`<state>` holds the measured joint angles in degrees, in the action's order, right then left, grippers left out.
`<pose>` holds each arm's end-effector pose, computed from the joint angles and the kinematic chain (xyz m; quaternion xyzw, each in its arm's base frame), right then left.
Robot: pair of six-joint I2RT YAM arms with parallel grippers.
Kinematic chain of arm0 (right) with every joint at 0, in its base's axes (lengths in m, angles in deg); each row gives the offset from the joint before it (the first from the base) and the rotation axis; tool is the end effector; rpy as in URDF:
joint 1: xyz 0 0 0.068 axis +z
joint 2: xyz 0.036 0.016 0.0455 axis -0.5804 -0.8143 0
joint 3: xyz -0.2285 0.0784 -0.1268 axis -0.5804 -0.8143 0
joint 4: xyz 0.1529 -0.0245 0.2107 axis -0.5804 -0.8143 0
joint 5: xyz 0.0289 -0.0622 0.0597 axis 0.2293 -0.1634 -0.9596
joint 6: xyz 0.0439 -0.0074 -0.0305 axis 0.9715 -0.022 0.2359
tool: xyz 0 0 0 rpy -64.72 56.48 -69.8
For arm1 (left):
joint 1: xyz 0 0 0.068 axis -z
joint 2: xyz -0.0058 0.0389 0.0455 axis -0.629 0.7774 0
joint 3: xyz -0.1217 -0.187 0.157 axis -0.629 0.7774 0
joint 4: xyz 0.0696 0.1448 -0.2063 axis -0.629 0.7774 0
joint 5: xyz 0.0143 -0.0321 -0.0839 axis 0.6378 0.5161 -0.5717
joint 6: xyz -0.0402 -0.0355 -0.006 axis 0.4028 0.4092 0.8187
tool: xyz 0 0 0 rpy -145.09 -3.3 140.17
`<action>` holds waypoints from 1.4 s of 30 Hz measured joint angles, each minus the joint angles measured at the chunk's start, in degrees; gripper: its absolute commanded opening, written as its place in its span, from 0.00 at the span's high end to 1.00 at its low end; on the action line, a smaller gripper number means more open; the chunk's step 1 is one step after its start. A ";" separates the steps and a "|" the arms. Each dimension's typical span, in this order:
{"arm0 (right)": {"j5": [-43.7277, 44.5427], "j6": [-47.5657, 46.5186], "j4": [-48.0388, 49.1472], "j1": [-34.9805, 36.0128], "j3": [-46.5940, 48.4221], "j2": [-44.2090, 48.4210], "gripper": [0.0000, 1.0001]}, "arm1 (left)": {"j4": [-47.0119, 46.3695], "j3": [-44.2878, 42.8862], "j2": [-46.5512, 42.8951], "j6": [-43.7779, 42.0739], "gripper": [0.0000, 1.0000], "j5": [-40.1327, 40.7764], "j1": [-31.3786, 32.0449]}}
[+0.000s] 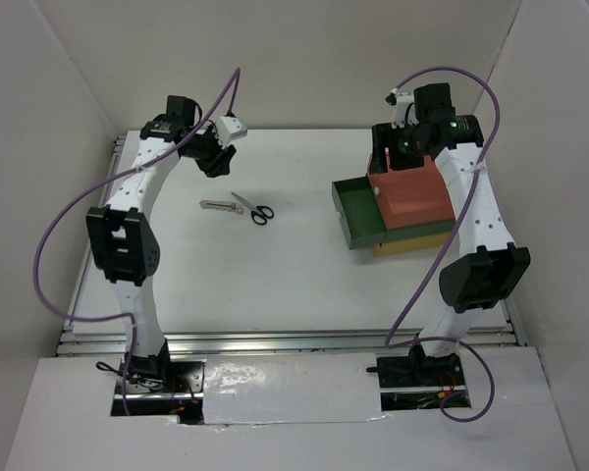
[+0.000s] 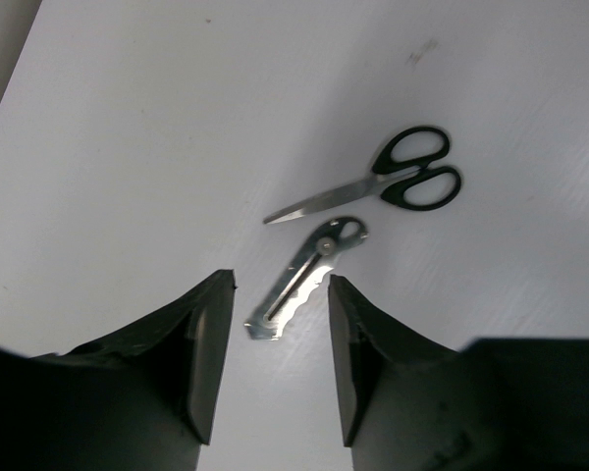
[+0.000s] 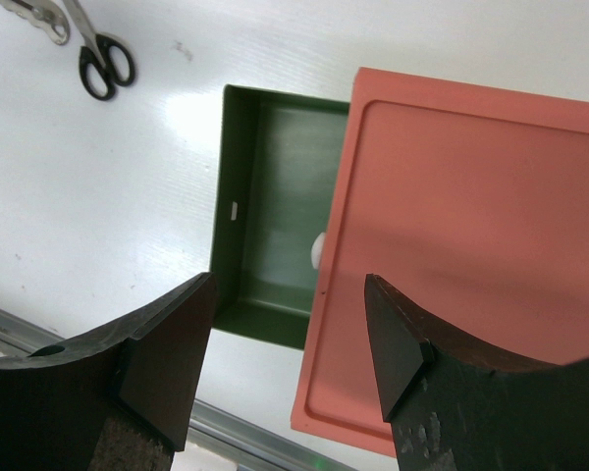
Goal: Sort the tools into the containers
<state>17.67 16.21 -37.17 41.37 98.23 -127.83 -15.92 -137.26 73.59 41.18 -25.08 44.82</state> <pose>0.3528 0.0460 0.4053 -0.1386 0.9232 0.1271 0.3352 0.4299 -0.0614 0.3253 0.4205 0.7966 -0.1198 0.4175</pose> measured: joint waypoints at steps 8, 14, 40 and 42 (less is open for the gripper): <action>0.02 -0.11 0.63 1.66 -0.92 3.19 0.31 | 17.29 -19.80 20.09 -13.29 0.43 6.03 0.44; 0.22 -0.26 0.63 1.88 -1.46 3.50 0.31 | 21.09 -17.42 20.37 -17.81 0.38 7.56 3.37; 1.07 -1.20 0.63 2.03 -2.71 3.50 0.32 | 14.58 -16.24 25.94 -18.84 0.46 7.87 4.07; 1.07 -1.36 0.61 2.03 -2.93 3.50 0.32 | 13.94 -16.24 25.94 -18.82 0.46 8.02 4.07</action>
<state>18.74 14.86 -36.55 43.40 95.30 -124.33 -1.98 -153.50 99.53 22.36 -17.06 48.89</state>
